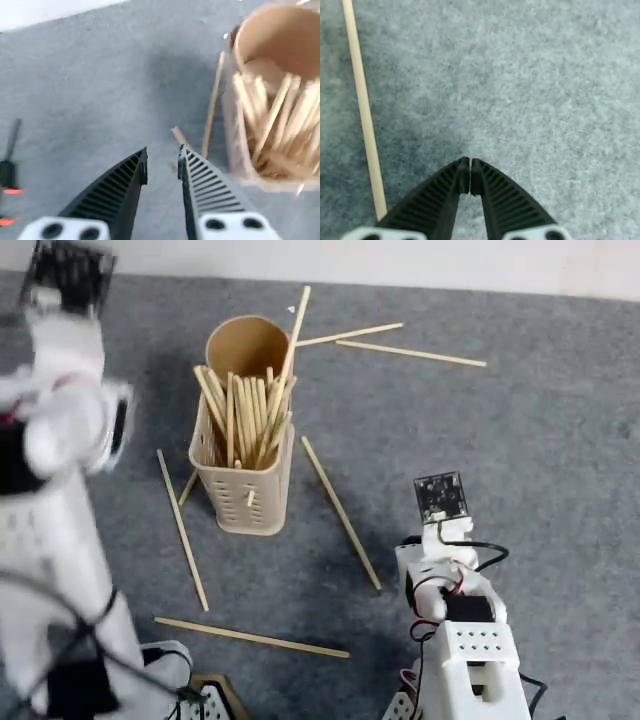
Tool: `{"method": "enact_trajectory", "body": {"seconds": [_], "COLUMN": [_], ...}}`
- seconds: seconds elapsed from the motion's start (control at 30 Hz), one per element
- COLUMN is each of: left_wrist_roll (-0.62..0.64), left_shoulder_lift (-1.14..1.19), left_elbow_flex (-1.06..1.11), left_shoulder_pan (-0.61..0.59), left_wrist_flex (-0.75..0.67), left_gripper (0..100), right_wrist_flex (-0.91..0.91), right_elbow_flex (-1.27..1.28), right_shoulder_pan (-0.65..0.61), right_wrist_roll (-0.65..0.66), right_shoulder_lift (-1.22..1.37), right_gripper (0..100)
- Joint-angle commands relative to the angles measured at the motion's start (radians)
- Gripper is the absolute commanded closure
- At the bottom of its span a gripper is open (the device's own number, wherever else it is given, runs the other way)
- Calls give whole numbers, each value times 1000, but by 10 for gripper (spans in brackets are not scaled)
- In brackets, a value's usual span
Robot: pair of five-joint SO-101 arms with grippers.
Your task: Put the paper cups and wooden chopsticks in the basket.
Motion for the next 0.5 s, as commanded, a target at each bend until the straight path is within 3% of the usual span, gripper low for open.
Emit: {"method": "enact_trajectory", "body": {"seconds": [0.0, 0.1, 0.17, 0.3, 0.47], "left_wrist_roll": [-201, -384, -411, -244, 78], "left_shoulder_lift": [-269, -432, -475, -423, -213], "left_elbow_flex": [406, 786, 993, 1182, 1196], "left_shoulder_pan": [-64, -96, -130, -185, -179], "left_wrist_flex": [-2, -34, -172, -470, -671], "left_gripper": [864, 864, 860, 854, 748], "right_wrist_flex": [-16, -16, -16, -16, -16], "right_elbow_flex": [-5, -5, -5, -4, -2], "right_shoulder_pan": [13, 13, 13, 13, 12], "right_wrist_roll": [12, 12, 14, 15, 57], "right_shoulder_lift": [-13, -13, -13, -13, -16], "right_gripper": [973, 973, 973, 973, 973]}}
